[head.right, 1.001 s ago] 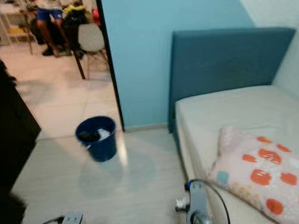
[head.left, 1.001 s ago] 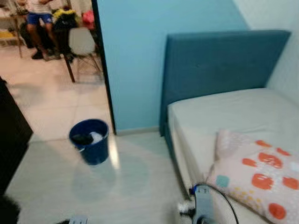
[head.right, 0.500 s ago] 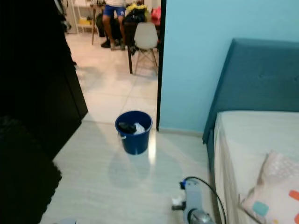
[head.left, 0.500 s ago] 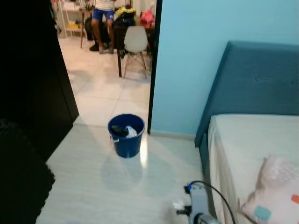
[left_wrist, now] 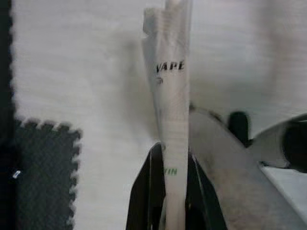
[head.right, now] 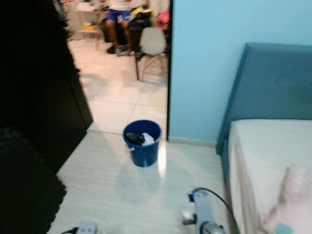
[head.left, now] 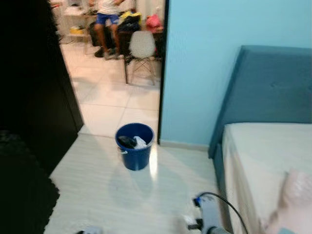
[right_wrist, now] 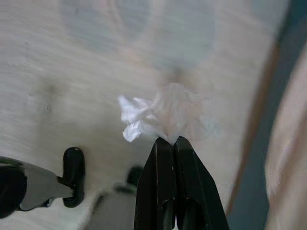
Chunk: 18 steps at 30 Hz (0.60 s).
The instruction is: Clean up the room
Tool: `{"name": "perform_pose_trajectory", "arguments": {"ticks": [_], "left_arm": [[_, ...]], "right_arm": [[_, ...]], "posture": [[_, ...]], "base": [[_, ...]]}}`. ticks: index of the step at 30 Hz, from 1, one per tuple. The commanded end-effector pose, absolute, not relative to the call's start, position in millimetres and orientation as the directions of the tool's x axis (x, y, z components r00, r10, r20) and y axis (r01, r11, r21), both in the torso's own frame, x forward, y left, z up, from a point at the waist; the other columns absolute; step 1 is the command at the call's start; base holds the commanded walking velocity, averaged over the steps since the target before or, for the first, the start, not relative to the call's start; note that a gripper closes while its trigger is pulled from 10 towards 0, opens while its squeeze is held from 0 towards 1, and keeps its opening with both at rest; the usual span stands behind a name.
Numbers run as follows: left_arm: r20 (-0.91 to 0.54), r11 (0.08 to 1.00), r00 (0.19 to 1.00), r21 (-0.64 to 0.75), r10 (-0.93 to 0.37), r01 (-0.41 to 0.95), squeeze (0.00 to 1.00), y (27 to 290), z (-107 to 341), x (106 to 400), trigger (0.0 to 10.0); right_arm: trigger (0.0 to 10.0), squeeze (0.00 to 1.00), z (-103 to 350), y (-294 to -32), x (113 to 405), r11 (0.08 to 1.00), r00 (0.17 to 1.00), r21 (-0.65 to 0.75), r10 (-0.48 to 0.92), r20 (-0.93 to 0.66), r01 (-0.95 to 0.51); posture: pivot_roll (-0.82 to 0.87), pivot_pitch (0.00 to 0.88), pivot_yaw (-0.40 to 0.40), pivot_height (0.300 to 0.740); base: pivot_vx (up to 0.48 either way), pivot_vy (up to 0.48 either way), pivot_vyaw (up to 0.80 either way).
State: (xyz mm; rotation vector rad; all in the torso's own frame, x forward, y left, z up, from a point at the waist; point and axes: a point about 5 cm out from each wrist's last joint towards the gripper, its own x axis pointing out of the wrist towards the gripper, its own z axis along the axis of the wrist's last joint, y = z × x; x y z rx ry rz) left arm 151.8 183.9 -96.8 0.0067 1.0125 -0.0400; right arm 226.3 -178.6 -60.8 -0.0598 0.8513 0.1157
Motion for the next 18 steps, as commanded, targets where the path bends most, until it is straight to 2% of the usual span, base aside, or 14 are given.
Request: {"name": "perform_pose_trajectory", "arguments": {"ticks": [1,3,12,17,18], "left_arm": [[-0.862,0.999,0.506,-0.013,-0.029,0.035,0.0,188,-99,146,10.0],[-0.856,1.0,0.517,-0.013,-0.024,0.025,0.0,193,-98,147,10.0],[-0.84,1.0,0.543,-0.007,-0.016,0.018,0.0,207,-93,151,10.0],[-0.816,0.999,0.577,-0.014,-0.036,0.042,0.0,207,-88,161,10.0],[-0.799,0.998,0.6,-0.017,-0.051,0.061,0.0,203,-85,171,10.0]], "right_arm": [[10.0,0.0,-57,-165,234,0.988,0.674,0.02,0.12,-0.729,-0.154],[10.0,0.0,-55,-165,237,0.989,0.686,0.021,0.118,-0.718,-0.148],[10.0,0.0,-41,-159,257,0.99,0.733,0.042,0.13,-0.667,-0.138],[10.0,0.0,-36,-155,263,0.988,0.74,0.041,0.139,-0.657,-0.15],[10.0,0.0,-37,-155,263,0.988,0.734,0.052,0.141,-0.664,-0.142]], "posture": [[0.03,0.04,-0.034,0.74],[0.03,0.04,-0.034,0.74],[0.03,0.04,-0.033,0.74],[0.03,0.04,-0.034,0.74],[0.03,0.041,-0.035,0.74]], "base": [[0.48,0.0,0.79],[0.48,0.0,0.47],[0.48,0.0,0.0],[0.48,0.0,0.0],[0.48,0.0,-0.8]]}}
